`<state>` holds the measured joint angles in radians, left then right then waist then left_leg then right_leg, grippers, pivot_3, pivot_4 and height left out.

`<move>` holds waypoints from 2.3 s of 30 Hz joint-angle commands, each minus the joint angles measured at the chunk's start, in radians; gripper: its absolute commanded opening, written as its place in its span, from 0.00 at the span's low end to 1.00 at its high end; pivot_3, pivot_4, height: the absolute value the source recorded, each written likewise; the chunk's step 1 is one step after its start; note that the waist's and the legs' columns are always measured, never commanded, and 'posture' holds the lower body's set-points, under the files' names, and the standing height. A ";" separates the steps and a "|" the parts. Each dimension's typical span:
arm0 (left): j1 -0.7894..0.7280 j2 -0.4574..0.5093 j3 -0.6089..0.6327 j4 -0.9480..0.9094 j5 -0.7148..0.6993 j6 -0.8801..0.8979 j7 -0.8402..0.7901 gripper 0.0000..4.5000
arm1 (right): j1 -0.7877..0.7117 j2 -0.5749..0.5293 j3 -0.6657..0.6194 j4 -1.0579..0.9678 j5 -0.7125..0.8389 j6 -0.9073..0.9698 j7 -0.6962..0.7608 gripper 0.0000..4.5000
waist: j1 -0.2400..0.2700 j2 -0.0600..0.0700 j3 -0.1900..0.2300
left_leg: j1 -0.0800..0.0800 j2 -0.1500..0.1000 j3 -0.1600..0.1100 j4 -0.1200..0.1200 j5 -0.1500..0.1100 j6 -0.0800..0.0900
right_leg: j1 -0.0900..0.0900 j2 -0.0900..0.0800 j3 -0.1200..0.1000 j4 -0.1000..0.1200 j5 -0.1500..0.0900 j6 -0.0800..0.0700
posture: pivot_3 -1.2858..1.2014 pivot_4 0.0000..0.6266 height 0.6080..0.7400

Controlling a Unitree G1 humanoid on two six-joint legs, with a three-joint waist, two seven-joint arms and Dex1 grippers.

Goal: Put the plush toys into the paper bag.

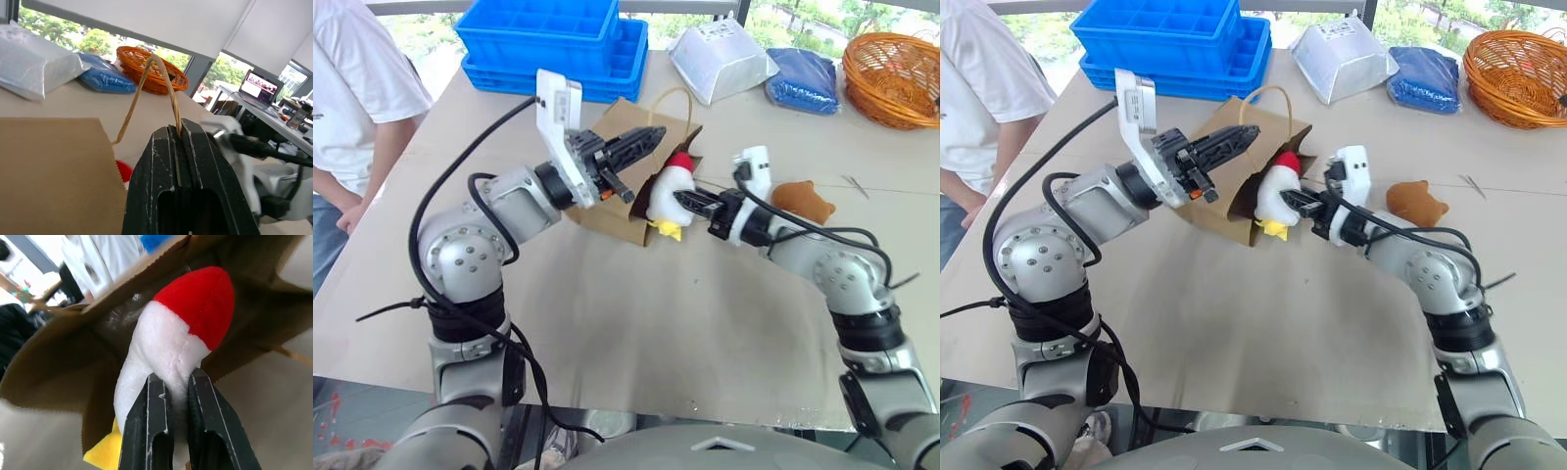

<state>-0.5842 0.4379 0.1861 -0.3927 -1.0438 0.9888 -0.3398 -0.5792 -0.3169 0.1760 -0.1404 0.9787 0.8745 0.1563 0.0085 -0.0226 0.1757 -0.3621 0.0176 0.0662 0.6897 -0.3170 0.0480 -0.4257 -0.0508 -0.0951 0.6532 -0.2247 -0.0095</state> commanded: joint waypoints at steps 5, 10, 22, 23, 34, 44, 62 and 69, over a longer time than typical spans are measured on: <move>0.048 0.004 0.024 -0.073 -0.048 -0.008 0.019 0.00 | -0.077 0.150 -0.108 0.093 0.054 0.079 0.051 0.01 | 0.006 0.000 0.000 | -0.001 0.000 0.000 0.000 0.000 0.000 | -0.001 0.000 0.000 0.000 0.000 0.000 | 0.52 0.24 1.00; 0.087 0.021 0.044 -0.086 -0.086 -0.010 0.028 0.00 | -0.064 0.149 -0.156 0.075 0.070 0.145 0.063 0.01 | 0.005 0.000 0.000 | -0.004 0.000 -0.001 0.000 0.000 0.000 | -0.001 -0.001 0.000 -0.001 0.000 0.000 | 0.52 0.24 1.00; 0.146 0.018 0.025 -0.120 -0.161 -0.045 0.006 0.00 | -0.087 0.160 -0.304 0.107 0.122 0.253 0.024 0.01 | -0.007 0.000 0.000 | -0.003 -0.001 -0.001 0.000 0.000 0.000 | -0.001 -0.001 0.001 0.001 0.000 0.000 | 0.52 0.24 1.00; 0.150 0.016 0.015 -0.126 -0.156 -0.048 0.000 0.00 | -0.094 0.169 -0.326 0.109 0.144 0.264 0.009 0.01 | -0.008 0.000 0.000 | -0.003 0.000 -0.001 0.000 0.000 0.000 | -0.001 -0.001 0.001 0.001 0.000 0.000 | 0.52 0.24 1.00; 0.139 -0.045 -0.023 -0.101 -0.113 -0.133 -0.010 0.00 | -0.018 0.174 -0.201 0.014 0.029 0.262 0.024 0.01 | -0.018 0.000 0.000 | -0.002 -0.001 -0.001 0.000 0.000 0.000 | -0.001 -0.001 0.001 0.002 0.000 0.000 | 0.52 0.24 1.00; 0.148 -0.057 -0.047 -0.109 -0.116 -0.153 -0.020 0.00 | 0.022 0.196 -0.139 0.034 -0.052 0.191 0.153 0.01 | -0.019 0.000 0.000 | -0.002 -0.001 -0.001 -0.001 0.000 0.000 | -0.001 0.000 0.001 0.002 0.000 0.000 | 0.52 0.24 1.00; 0.200 0.013 -0.018 -0.112 -0.086 -0.193 -0.083 0.00 | 0.089 -0.032 -0.058 -0.134 -0.275 0.005 0.465 0.77 | 0.001 0.000 0.000 | -0.005 -0.001 -0.003 -0.001 0.000 0.000 | -0.001 0.000 0.001 -0.003 0.000 0.000 | 0.52 0.24 1.00; 0.217 0.062 -0.025 -0.086 -0.010 -0.237 -0.171 0.00 | 0.154 -0.096 -0.185 -0.344 -0.205 0.059 0.389 0.82 | 0.003 0.001 0.000 | -0.003 0.000 -0.003 -0.002 0.000 0.000 | -0.001 0.000 0.001 -0.002 0.000 0.000 | 0.52 0.24 1.00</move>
<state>-0.3671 0.4861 0.1508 -0.4767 -1.0774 0.7820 -0.4783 -0.4299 -0.4062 0.0549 -0.4162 0.7320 0.9336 0.5667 0.0114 -0.0217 0.1760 -0.3654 0.0172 0.0635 0.6877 -0.3170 0.0479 -0.4263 -0.0504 -0.0942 0.6511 -0.2248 -0.0092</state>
